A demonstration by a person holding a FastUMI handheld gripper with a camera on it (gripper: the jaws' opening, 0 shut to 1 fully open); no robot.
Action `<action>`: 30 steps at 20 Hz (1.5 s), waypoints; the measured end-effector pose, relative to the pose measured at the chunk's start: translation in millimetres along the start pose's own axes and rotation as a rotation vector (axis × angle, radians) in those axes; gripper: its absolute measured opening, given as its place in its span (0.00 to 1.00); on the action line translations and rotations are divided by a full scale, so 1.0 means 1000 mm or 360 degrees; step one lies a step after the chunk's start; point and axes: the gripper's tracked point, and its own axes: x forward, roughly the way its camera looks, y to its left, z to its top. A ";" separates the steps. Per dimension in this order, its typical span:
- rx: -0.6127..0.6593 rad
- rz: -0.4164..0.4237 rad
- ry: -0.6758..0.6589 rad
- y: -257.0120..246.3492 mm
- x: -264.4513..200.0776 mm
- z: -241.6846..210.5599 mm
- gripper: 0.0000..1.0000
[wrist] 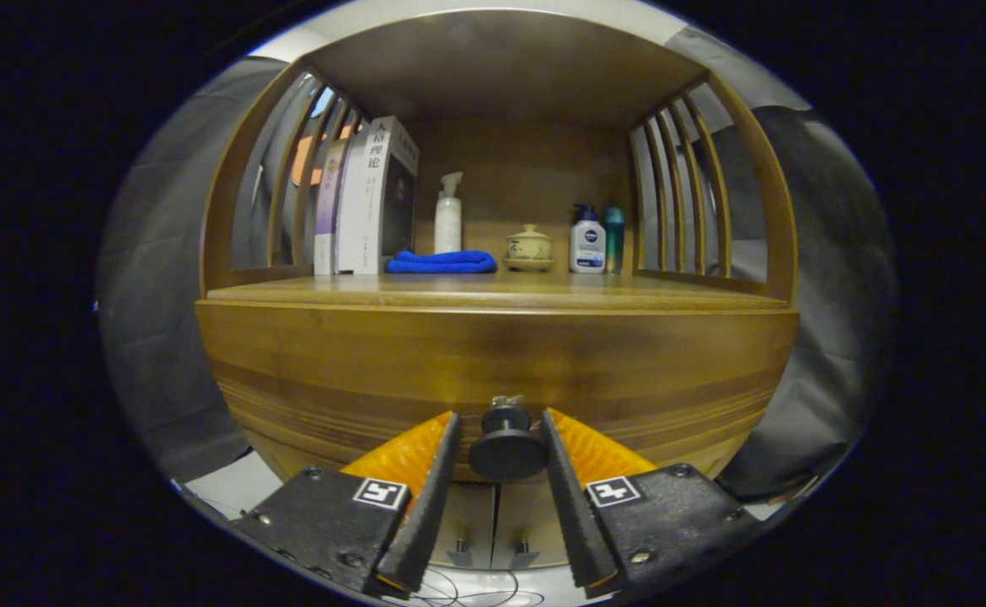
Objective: Pull open the drawer, take out the items inside it, and place them on the countertop above the cabinet.
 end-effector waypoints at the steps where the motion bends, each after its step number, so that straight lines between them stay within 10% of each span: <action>1: 0.0025 0.0002 -0.0003 0.002 -0.004 -0.002 0.53; 30: -0.0002 0.0040 0.0039 0.002 -0.100 -0.026 0.39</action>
